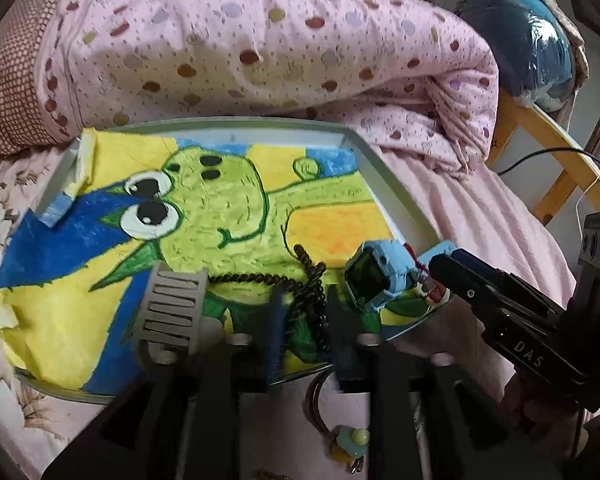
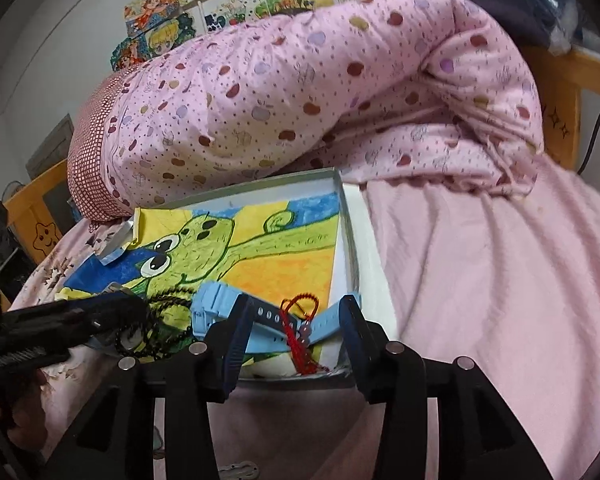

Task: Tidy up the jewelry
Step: 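Carry both bracelets over the tray and open both tools to drop them, then lift both tools away from the tray back over the remaining jewelry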

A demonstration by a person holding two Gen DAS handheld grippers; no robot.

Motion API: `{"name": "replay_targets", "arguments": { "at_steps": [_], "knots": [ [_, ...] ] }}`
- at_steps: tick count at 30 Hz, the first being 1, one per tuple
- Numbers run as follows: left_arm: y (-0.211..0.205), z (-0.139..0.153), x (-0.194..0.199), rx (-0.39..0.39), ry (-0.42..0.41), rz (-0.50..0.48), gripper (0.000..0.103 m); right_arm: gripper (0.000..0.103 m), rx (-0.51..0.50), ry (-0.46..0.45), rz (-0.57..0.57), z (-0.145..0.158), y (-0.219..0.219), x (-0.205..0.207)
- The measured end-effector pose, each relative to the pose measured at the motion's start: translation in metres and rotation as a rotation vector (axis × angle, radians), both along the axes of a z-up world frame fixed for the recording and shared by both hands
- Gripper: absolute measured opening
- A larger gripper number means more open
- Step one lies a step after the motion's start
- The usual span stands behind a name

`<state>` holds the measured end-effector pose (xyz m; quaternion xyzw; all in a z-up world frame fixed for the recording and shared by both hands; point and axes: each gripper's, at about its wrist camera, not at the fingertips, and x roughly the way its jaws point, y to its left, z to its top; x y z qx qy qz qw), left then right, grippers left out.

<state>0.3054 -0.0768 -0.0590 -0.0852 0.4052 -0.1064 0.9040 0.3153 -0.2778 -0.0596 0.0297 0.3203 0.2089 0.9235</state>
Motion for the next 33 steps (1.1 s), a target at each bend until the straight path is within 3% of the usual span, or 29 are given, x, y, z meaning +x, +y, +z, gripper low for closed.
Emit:
{"name": "replay_targets", "arguments": {
  "at_steps": [2,4,8,11,14,15,16,24,33],
  "knots": [
    [0.004,0.008,-0.005,-0.023,-0.034,0.025,0.045,0.050,0.002,-0.024,-0.013,0.008,-0.004,-0.003],
    [0.008,0.018,-0.009,-0.039,-0.065,0.046,0.048,0.059,0.013,-0.049,-0.026,0.017,-0.008,-0.006],
    [0.014,0.038,-0.021,-0.041,-0.116,0.082,0.066,0.073,0.039,-0.113,-0.036,0.041,-0.013,-0.017],
    [0.017,0.055,-0.034,-0.027,-0.158,0.104,0.069,0.087,0.058,-0.167,-0.031,0.059,-0.015,-0.030],
    [0.020,0.073,-0.052,-0.013,-0.220,0.139,0.098,0.098,0.075,-0.230,-0.034,0.078,-0.016,-0.048],
    [0.022,0.079,-0.060,-0.017,-0.247,0.154,0.100,0.099,0.077,-0.249,-0.036,0.083,-0.016,-0.053],
    [0.025,0.085,-0.068,-0.022,-0.275,0.168,0.100,0.103,0.081,-0.264,-0.036,0.088,-0.016,-0.058],
    [0.043,0.117,-0.116,-0.014,-0.360,0.203,0.101,0.103,0.063,-0.367,-0.032,0.115,-0.009,-0.113],
    [0.058,0.126,-0.174,0.005,-0.415,0.206,0.101,0.103,0.004,-0.396,-0.022,0.121,-0.004,-0.180]
  ]
}}
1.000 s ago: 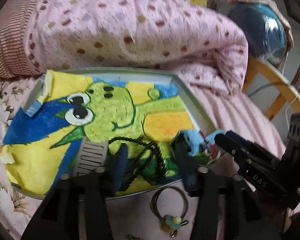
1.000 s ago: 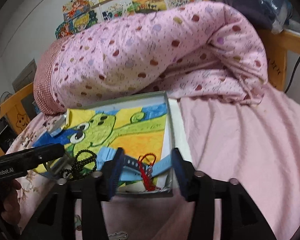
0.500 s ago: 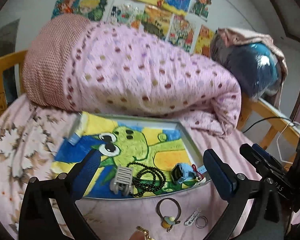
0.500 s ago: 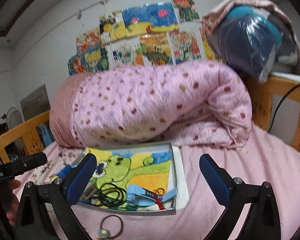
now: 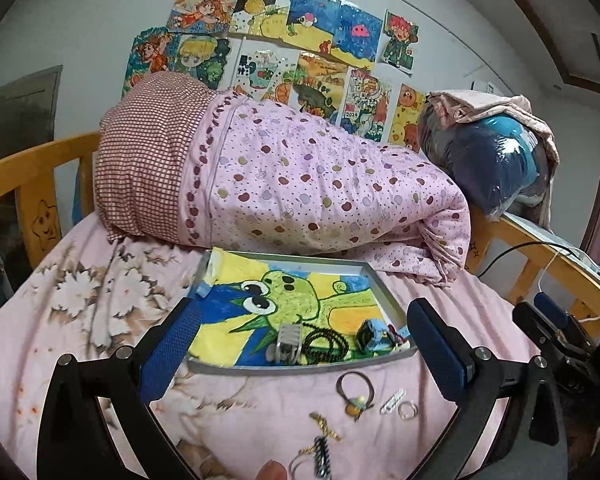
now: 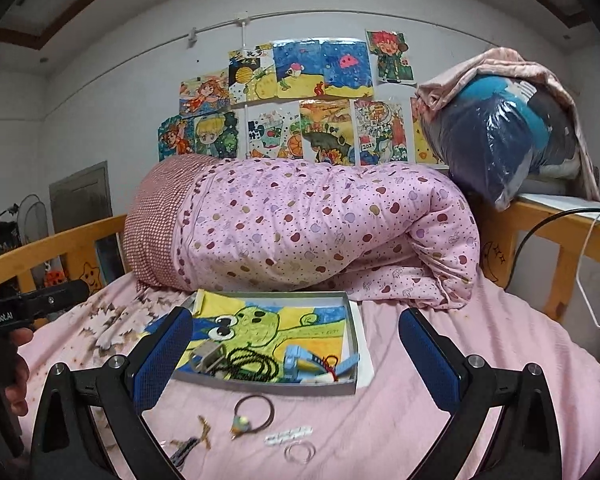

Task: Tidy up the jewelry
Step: 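Lift both tools away from the tray back over the remaining jewelry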

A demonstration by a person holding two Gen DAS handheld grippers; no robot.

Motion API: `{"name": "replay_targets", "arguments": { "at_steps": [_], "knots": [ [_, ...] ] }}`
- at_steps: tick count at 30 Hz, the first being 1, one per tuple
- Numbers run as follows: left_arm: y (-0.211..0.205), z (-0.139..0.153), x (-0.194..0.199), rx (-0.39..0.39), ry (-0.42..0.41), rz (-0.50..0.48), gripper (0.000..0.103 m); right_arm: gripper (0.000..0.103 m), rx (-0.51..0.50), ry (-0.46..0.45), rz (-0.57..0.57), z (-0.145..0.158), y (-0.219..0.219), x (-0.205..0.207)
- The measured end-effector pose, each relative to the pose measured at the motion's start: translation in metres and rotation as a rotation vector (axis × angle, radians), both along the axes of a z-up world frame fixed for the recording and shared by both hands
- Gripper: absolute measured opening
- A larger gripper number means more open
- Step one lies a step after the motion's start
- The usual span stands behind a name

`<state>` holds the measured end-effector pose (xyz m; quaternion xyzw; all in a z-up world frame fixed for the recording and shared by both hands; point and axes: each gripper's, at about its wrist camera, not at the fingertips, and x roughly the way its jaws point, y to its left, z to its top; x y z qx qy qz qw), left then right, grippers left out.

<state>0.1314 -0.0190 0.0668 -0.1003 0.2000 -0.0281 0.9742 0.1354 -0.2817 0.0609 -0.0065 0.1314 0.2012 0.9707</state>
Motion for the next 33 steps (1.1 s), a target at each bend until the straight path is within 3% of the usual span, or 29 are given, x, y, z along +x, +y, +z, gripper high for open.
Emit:
{"name": "replay_targets", "arguments": {
  "at_steps": [6,12,25,33],
  "knots": [
    [0.004,-0.012,-0.032,0.034,0.015,-0.003,0.101,0.103,-0.033,0.030,0.013,-0.001,0.005,-0.030],
    [0.005,-0.032,-0.055,0.046,0.060,-0.047,0.101,0.103,-0.070,0.141,0.018,-0.015,0.006,-0.047],
    [-0.010,-0.091,-0.056,0.063,0.303,-0.212,0.101,0.103,-0.101,0.402,-0.020,-0.054,-0.003,-0.028],
    [-0.019,-0.111,-0.042,0.096,0.374,-0.272,0.101,0.103,-0.110,0.519,0.020,-0.075,-0.008,-0.003]
  ]
}}
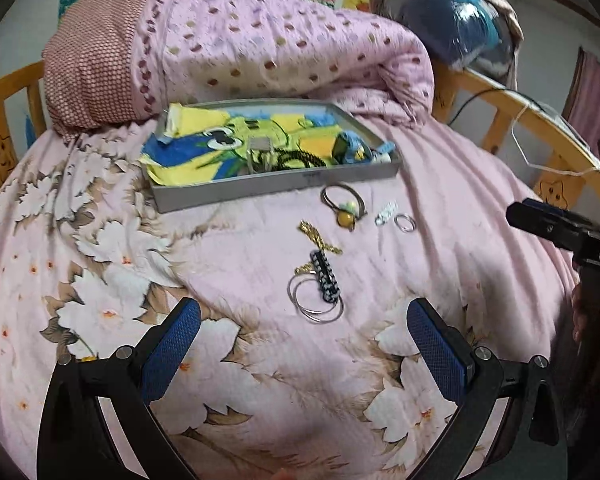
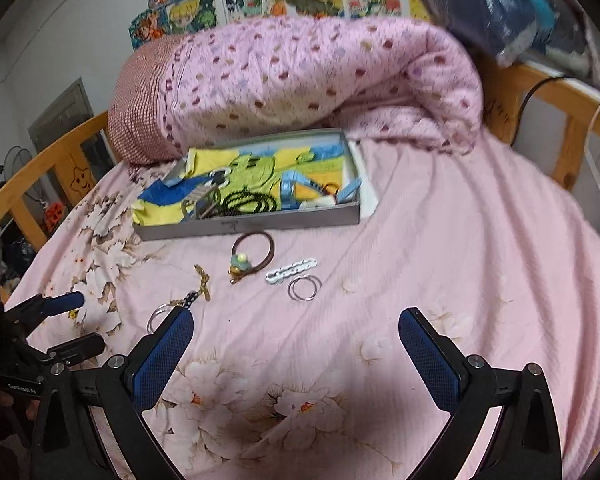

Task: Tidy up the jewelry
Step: 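Lift both tools away from the tray back over the remaining jewelry, then grasp the silver ring with the right tool while the left tool grasps the black keychain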

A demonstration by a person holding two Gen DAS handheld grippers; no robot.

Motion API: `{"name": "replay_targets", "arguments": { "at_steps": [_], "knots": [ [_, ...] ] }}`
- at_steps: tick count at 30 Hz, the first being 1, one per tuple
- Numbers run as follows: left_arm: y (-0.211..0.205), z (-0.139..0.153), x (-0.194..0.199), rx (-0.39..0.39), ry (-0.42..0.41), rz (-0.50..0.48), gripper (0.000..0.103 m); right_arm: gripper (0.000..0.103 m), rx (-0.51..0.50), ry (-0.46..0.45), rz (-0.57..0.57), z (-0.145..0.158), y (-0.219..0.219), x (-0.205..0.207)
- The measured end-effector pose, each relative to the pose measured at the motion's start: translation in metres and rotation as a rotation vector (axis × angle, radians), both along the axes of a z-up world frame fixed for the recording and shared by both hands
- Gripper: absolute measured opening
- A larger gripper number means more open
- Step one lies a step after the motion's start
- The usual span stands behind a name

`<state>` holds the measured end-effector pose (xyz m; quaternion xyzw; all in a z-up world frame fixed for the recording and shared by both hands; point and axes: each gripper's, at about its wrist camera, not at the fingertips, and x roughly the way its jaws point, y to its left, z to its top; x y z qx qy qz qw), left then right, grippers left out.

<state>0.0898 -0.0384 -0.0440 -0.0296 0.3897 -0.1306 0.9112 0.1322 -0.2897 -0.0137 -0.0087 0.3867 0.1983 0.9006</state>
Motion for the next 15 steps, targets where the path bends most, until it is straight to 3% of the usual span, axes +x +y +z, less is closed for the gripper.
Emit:
{"name": "replay_targets", "arguments": {
  "at_steps": [10,15],
  "knots": [
    [-0.010,-0.014,0.020,0.013,0.033,-0.109,0.099,0.103,0.092,0.045,0.173,-0.021,0.011,0.048],
    [-0.012,-0.024,0.033,0.005,0.073,-0.123,0.078,0.103,0.088,0.042,0.240,-0.029,0.020,0.067]
  ]
}}
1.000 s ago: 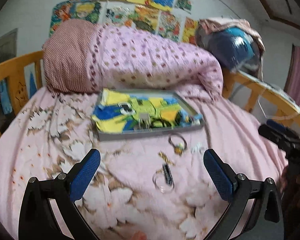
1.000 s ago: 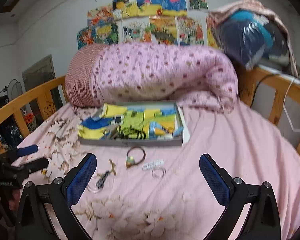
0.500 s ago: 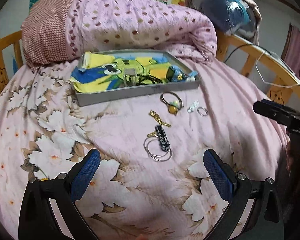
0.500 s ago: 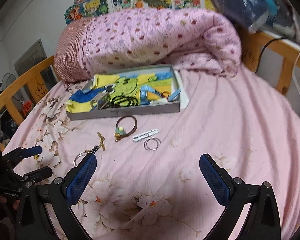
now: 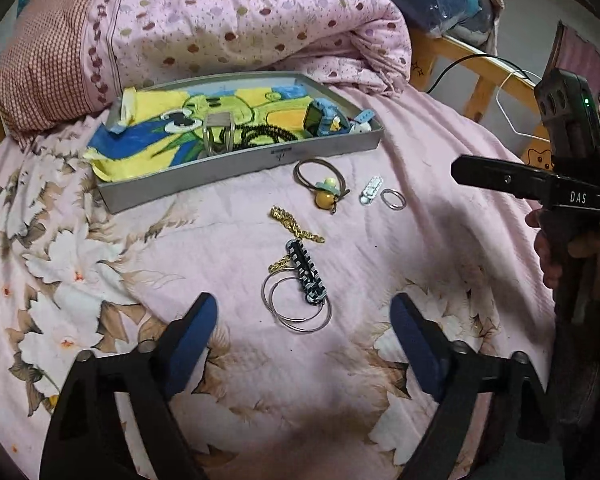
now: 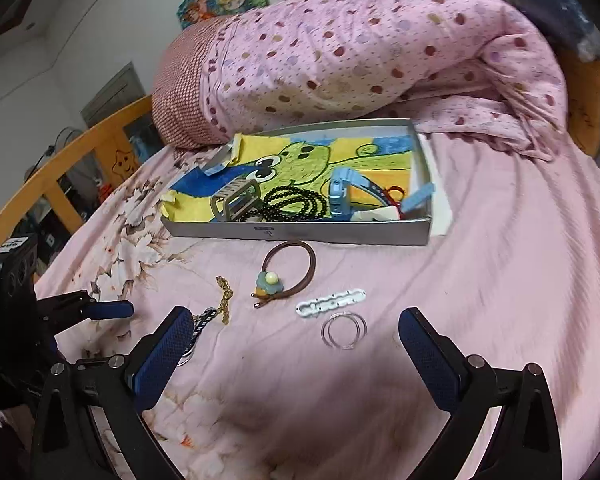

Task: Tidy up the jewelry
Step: 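Grasp the silver ring with the right tool while the left tool grasps the black keychain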

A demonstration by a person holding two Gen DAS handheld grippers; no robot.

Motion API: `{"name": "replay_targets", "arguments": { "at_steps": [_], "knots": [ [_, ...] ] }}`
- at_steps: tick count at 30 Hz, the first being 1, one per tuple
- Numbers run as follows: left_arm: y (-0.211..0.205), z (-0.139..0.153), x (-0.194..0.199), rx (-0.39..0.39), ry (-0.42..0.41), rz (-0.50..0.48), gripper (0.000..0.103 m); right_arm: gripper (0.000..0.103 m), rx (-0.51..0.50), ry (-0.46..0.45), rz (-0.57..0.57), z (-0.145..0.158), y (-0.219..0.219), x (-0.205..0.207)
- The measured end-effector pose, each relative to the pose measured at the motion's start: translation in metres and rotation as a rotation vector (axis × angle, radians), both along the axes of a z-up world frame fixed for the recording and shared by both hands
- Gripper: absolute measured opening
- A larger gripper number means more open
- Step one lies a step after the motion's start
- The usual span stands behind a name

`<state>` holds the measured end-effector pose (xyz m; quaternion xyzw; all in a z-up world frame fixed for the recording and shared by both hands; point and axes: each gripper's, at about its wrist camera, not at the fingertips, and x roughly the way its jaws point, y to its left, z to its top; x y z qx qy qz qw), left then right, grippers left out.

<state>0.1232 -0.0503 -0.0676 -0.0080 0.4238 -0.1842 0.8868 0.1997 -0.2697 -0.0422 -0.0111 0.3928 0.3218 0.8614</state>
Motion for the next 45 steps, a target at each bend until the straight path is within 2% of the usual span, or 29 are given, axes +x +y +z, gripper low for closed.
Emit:
{"name": "replay_targets", "arguments": {
  "at_steps": [1,4,6,10,13,15,22,24,27,35,45],
  "knots": [
    [0.001,-0.002,0.002,-0.003,0.008,-0.001,0.076,0.100,0.002,0.002,0.013,-0.002,0.002,0.005],
    [0.001,-0.005,0.006,-0.002,0.024,-0.006,0.064,0.089,0.014,0.020,0.053,-0.009,0.007,0.015],
    [0.001,-0.008,0.008,0.000,0.038,-0.012,0.054,0.086,0.000,0.025,0.077,-0.014,0.012,0.020],
    [0.002,-0.015,0.011,0.001,0.066,-0.014,0.049,0.071,-0.041,0.048,0.078,-0.026,0.017,0.026],
    [0.002,-0.020,0.014,0.005,0.089,-0.010,0.040,0.067,-0.084,0.058,0.055,-0.034,0.016,0.029],
    [0.002,-0.024,0.017,0.014,0.110,-0.003,0.030,0.066,-0.106,0.065,0.037,-0.038,0.014,0.032],
    [0.000,-0.031,0.028,0.055,0.142,0.028,0.019,0.052,-0.147,0.124,0.022,-0.054,0.011,0.037],
    [-0.001,-0.032,0.030,0.081,0.143,0.041,0.011,0.051,-0.163,0.128,0.027,-0.056,0.013,0.035],
    [0.000,-0.032,0.031,0.084,0.149,0.061,0.007,0.049,-0.168,0.131,0.034,-0.057,0.014,0.033],
    [0.000,-0.031,0.030,0.092,0.143,0.078,0.003,0.028,-0.182,0.121,0.071,-0.059,0.023,0.026],
    [-0.006,-0.025,0.020,0.085,0.116,0.078,0.001,0.028,-0.196,0.126,0.187,-0.059,0.046,-0.007]
  ]
}}
